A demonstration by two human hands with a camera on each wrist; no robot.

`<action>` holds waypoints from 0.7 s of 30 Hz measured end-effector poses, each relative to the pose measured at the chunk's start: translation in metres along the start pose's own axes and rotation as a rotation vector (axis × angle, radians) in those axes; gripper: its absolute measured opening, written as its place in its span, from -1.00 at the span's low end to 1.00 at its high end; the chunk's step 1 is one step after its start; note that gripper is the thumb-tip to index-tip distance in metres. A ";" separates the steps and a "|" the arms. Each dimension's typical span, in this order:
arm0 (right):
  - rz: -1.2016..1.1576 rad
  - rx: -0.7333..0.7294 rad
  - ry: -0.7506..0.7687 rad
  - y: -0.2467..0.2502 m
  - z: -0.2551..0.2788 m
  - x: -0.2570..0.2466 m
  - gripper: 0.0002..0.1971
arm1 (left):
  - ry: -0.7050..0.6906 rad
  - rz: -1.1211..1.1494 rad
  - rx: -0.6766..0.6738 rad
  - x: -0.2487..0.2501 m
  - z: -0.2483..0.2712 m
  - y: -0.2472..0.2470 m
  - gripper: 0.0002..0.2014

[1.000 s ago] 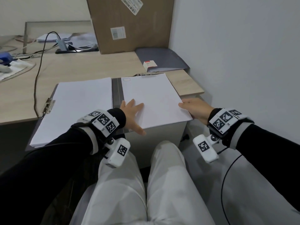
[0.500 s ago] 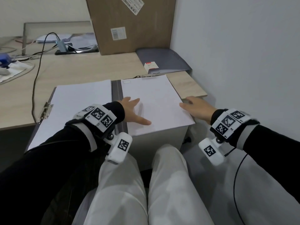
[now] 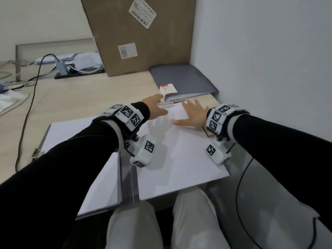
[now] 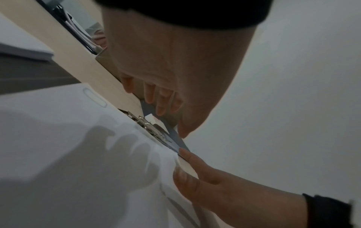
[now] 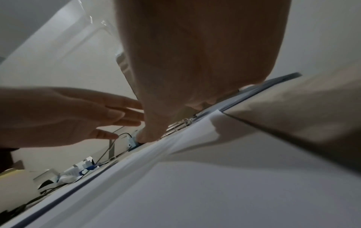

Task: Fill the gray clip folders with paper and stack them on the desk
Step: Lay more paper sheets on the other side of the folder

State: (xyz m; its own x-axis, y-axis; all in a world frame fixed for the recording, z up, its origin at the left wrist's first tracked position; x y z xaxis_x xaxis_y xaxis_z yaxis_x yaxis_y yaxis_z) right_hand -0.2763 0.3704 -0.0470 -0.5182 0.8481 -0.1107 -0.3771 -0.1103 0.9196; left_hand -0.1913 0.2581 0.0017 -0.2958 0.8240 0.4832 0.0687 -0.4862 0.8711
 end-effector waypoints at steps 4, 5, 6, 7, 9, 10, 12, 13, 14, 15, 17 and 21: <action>0.074 -0.056 -0.004 -0.014 -0.017 -0.001 0.03 | -0.027 -0.021 -0.028 0.001 -0.030 -0.009 -0.41; 0.083 -0.060 0.004 -0.016 -0.020 0.000 0.02 | -0.033 -0.024 -0.037 0.001 -0.037 -0.011 -0.42; 0.093 -0.065 0.008 -0.017 -0.023 0.000 0.02 | -0.041 -0.027 -0.045 0.002 -0.044 -0.013 -0.42; 0.095 -0.061 0.015 -0.018 -0.026 0.001 0.03 | -0.050 -0.031 -0.052 0.003 -0.051 -0.016 -0.43; 0.099 -0.062 0.011 -0.021 -0.033 0.002 0.08 | -0.069 -0.046 -0.069 0.006 -0.063 -0.021 -0.46; 0.105 -0.070 0.006 -0.022 -0.036 0.003 0.10 | -0.080 -0.059 -0.076 0.007 -0.070 -0.023 -0.46; 0.104 -0.082 0.003 -0.024 -0.038 0.003 0.11 | -0.087 -0.085 -0.083 0.009 -0.082 -0.029 -0.47; 0.103 -0.083 0.004 -0.024 -0.039 0.003 0.11 | -0.089 -0.090 -0.078 0.009 -0.087 -0.031 -0.47; 0.099 -0.081 0.007 -0.024 -0.038 0.003 0.11 | -0.088 -0.085 -0.065 0.008 -0.091 -0.033 -0.48; 0.092 -0.082 0.009 -0.023 -0.038 0.003 0.11 | -0.085 -0.068 -0.046 0.007 -0.095 -0.033 -0.50; 0.078 -0.091 0.010 -0.023 -0.038 0.004 0.12 | -0.086 -0.018 0.043 0.003 -0.100 -0.027 -0.52; 0.072 -0.102 0.003 -0.024 -0.039 0.006 0.12 | -0.061 0.092 0.319 -0.007 -0.090 0.006 -0.72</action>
State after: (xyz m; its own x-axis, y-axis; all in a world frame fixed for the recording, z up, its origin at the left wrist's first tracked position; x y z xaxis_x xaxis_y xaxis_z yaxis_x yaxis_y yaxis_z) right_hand -0.3002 0.3578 -0.0840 -0.5489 0.8346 -0.0464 -0.4149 -0.2238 0.8819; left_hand -0.2750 0.2231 -0.0045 -0.2172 0.8013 0.5574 0.3901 -0.4522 0.8021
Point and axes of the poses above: each hand's wrist, its own z-axis away from the middle knuckle, its own y-axis out of the back of the hand, x = y × z, the point moved 8 cm from there along -z, towards the middle knuckle, and after that the axes turned 13 degrees about -y, right-handed, at the moved point
